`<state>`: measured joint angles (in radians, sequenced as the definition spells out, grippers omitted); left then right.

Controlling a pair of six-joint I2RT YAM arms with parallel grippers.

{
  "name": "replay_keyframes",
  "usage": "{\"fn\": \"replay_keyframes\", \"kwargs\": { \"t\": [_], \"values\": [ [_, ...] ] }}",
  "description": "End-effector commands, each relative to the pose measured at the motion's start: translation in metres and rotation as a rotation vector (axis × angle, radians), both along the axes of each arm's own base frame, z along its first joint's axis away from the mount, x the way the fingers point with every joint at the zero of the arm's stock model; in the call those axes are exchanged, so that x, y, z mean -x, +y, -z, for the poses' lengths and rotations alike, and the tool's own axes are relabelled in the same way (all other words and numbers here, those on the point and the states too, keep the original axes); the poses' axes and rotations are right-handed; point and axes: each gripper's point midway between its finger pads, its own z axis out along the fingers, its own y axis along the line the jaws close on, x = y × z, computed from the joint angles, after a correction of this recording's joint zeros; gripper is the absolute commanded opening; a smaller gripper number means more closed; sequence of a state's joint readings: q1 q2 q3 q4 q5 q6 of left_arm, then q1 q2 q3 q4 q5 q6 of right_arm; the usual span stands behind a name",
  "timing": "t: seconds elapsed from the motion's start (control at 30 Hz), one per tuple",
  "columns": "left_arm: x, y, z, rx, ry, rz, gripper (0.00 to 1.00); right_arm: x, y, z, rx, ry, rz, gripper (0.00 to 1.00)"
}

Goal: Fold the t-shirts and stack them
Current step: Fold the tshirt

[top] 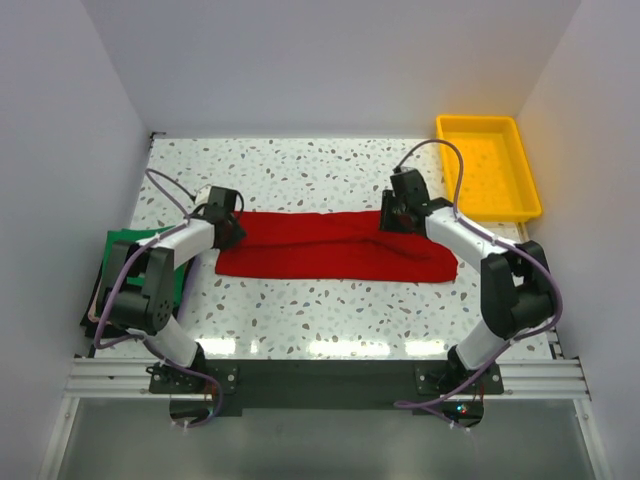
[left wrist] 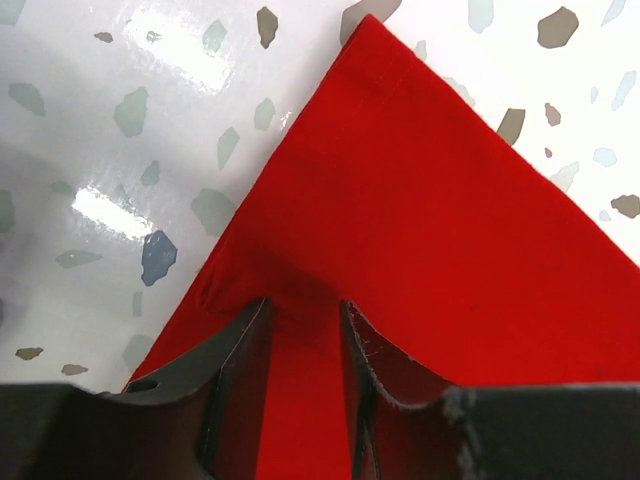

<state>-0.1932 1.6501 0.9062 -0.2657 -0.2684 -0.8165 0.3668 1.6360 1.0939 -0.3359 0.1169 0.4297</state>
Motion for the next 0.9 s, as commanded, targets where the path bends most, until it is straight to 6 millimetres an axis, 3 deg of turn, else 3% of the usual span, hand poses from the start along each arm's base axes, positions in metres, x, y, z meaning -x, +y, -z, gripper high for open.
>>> {"fn": "replay_keyframes", "kwargs": {
  "t": [0.0,0.1,0.17,0.53,0.67,0.8,0.87],
  "values": [
    [-0.009,-0.004,-0.018,0.026,-0.089,-0.014,0.37,-0.009,-0.006,-0.021,0.029,-0.057,0.029,0.45],
    [-0.007,-0.004,-0.016,0.027,-0.084,-0.015,0.38,-0.019,-0.005,-0.021,0.049,-0.054,0.032,0.55],
    [-0.007,-0.004,-0.016,0.031,-0.086,-0.016,0.37,-0.024,-0.003,-0.015,0.06,-0.033,0.033,0.56],
    [-0.006,-0.006,-0.014,0.038,-0.084,-0.011,0.37,-0.037,-0.001,0.016,0.116,0.029,0.073,0.52],
    [-0.005,-0.006,-0.012,0.037,-0.08,-0.011,0.36,-0.031,0.0,0.022,0.123,0.04,0.071,0.39],
    [-0.006,-0.006,-0.013,0.039,-0.085,-0.012,0.36,-0.021,0.001,0.02,0.117,0.04,0.065,0.16],
    [-0.005,-0.006,-0.012,0.038,-0.081,-0.011,0.36,-0.014,0.001,0.017,0.111,0.035,0.064,0.13]
  ]
}}
